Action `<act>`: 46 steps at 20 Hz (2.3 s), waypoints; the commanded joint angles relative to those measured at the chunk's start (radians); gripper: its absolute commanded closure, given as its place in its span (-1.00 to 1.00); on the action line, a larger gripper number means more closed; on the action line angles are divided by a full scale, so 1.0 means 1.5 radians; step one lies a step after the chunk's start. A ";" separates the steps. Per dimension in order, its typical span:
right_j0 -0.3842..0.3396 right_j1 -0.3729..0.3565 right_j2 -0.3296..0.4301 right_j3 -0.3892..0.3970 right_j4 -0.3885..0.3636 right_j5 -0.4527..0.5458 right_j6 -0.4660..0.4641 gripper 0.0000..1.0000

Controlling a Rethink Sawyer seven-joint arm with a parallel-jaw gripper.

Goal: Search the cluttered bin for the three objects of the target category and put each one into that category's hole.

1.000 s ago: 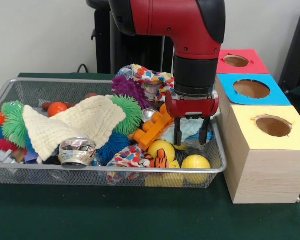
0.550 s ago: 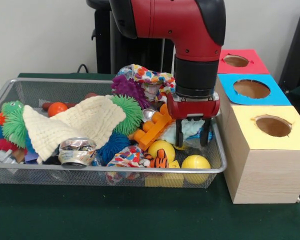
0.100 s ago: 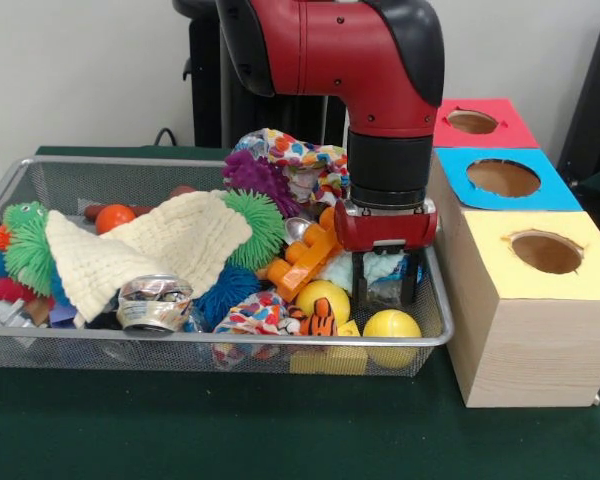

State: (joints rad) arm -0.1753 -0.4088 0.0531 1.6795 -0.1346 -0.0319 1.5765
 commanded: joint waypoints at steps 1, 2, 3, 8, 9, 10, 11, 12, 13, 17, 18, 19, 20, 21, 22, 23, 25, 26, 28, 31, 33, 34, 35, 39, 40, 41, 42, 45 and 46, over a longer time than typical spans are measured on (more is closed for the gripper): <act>-0.001 0.069 0.066 0.069 -0.001 -0.022 0.136 -1.00; -0.003 0.070 0.068 0.070 -0.001 -0.020 0.134 -1.00; -0.004 0.067 0.069 0.072 0.000 -0.015 0.131 -1.00; -0.004 0.054 0.071 0.088 0.004 0.003 0.127 -1.00; -0.006 0.053 0.074 0.093 0.005 0.007 0.128 -1.00; -0.003 0.052 0.073 0.099 0.010 0.006 0.134 -1.00; 0.004 0.050 0.068 0.105 0.016 0.001 0.143 -1.00; 0.010 0.049 0.064 0.113 0.025 -0.004 0.155 -1.00; 0.015 0.049 0.059 0.121 0.036 -0.006 0.167 -1.00; 0.034 0.042 0.043 0.145 0.072 -0.013 0.194 -1.00; 0.034 0.040 0.042 0.149 0.077 -0.009 0.192 -1.00; 0.032 0.037 0.046 0.154 0.082 -0.003 0.188 -1.00; 0.030 0.033 0.049 0.159 0.088 0.006 0.187 -1.00; 0.028 0.030 0.053 0.164 0.095 0.015 0.185 -1.00; 0.029 0.028 0.053 0.172 0.107 0.021 0.191 -1.00; 0.036 0.025 0.047 0.180 0.125 0.016 0.205 -1.00; 0.056 0.021 0.030 0.196 0.165 0.006 0.235 -1.00; 0.066 0.020 0.022 0.202 0.179 -0.006 0.243 -1.00; 0.078 0.016 0.011 0.215 0.201 -0.025 0.252 -1.00; 0.075 0.012 0.015 0.225 0.211 -0.031 0.235 -1.00; 0.074 0.007 0.017 0.234 0.215 -0.033 0.227 -1.00; 0.077 0.002 0.016 0.236 0.218 -0.031 0.224 -1.00; 0.076 0.000 0.017 0.237 0.219 -0.028 0.219 -1.00; 0.078 -0.010 0.014 0.239 0.229 -0.013 0.205 -1.00; 0.082 -0.014 0.010 0.238 0.237 -0.006 0.204 -1.00; 0.083 -0.017 0.010 0.241 0.241 -0.001 0.205 -1.00; 0.083 -0.017 0.011 0.240 0.248 0.007 0.204 -1.00; 0.081 -0.020 0.016 0.247 0.257 0.010 0.205 -1.00; 0.082 -0.023 0.017 0.251 0.258 0.008 0.206 -1.00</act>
State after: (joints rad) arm -0.0826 -0.4671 -0.0198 1.9211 0.2110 -0.1629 1.6201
